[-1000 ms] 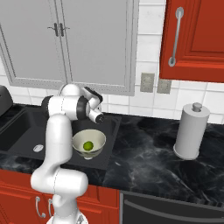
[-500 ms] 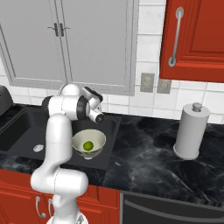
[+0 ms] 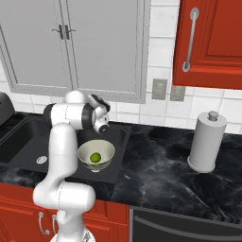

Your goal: Pick the lime from the cabinet and place it in the bowl. Then pick the bowl and place it in the sink. Then turn on the sink facuet.

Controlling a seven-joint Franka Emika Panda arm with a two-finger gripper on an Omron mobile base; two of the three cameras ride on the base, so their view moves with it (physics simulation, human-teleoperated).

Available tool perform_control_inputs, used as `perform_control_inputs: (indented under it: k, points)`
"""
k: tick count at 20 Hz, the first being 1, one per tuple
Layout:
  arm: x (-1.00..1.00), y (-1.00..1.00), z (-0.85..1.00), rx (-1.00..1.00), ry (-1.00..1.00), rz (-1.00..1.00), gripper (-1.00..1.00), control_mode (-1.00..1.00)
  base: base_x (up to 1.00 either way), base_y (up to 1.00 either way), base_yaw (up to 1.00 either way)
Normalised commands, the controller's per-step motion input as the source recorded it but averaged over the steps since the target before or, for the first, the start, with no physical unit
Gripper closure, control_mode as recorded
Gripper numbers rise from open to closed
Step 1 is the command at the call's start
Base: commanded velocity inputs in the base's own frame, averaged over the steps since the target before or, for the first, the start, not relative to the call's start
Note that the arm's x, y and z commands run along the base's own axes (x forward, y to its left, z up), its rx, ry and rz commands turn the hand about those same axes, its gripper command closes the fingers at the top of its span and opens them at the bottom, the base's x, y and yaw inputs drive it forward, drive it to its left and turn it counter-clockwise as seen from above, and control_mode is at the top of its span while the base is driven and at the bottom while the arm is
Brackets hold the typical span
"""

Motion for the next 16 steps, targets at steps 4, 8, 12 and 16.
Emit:
perform_control_inputs:
  k: [4,8,12,16]
  points:
    - [0.0,-0.73,0.0,0.09,0.05,-0.21,1.0,-1.0,0.0,0.0,0.0]
    - [-0.06,-0.9,0.0,0.14,0.1,-0.21,1.0,-1.0,0.0,0.0,0.0]
    - [-0.07,-0.93,0.0,0.15,0.12,-0.2,1.0,-1.0,0.0,0.0,0.0]
    - [-0.09,-0.97,0.0,0.16,0.13,-0.18,1.0,-1.0,0.0,0.0,0.0]
